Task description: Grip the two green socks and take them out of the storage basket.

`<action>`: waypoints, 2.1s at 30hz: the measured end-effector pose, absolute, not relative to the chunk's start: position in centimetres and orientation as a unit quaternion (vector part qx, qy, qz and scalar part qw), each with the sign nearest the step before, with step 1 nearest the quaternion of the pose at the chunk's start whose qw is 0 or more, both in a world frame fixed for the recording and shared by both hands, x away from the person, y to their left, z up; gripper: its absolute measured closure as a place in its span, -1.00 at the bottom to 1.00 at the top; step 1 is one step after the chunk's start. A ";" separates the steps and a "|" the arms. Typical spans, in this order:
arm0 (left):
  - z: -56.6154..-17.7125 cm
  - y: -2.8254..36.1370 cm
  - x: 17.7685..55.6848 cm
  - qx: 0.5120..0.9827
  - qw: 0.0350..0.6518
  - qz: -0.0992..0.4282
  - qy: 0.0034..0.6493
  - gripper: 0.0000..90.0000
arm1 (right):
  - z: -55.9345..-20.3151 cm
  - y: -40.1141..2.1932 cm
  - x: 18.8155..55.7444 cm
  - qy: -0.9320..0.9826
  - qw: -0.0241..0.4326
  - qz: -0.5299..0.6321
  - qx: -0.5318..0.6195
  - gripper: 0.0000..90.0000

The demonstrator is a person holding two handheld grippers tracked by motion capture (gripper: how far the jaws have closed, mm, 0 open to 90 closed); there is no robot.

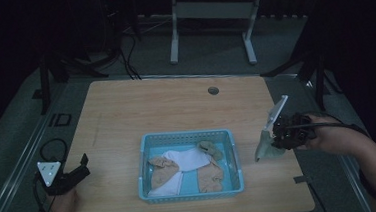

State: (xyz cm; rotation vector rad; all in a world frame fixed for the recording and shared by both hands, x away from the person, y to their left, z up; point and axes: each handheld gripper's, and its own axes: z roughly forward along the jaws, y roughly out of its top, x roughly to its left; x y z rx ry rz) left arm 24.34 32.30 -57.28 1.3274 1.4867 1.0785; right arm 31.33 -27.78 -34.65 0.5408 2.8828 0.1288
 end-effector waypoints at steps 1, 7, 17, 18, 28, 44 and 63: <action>-57.3 32.3 24.3 0.531 0.424 0.431 0.594 -0.98 | -34.8 -28.1 31.2 0.976 0.101 0.041 0.187 0.83; -57.3 32.3 24.3 0.532 0.424 0.431 0.593 -0.98 | -37.2 -29.2 31.0 0.976 0.076 0.043 0.199 0.83; -57.3 32.3 24.3 0.533 0.424 0.431 0.592 -0.98 | -44.2 -29.2 31.8 0.978 0.023 0.035 0.206 0.82; -57.3 32.3 24.3 0.533 0.423 0.431 0.592 -0.98 | -45.0 -29.0 32.1 0.977 0.020 0.034 0.207 0.82; -57.3 32.2 24.3 0.534 0.424 0.430 0.591 -0.98 | -49.5 -27.8 34.5 0.975 0.012 0.026 0.218 0.81; -57.3 32.2 24.4 0.535 0.421 0.431 0.592 -0.98 | -47.6 -26.5 34.7 0.983 0.010 -0.009 0.183 0.00; -57.3 32.3 24.4 0.534 0.424 0.429 0.593 -0.98 | -43.2 -20.9 35.7 0.992 0.022 -0.015 0.121 -0.19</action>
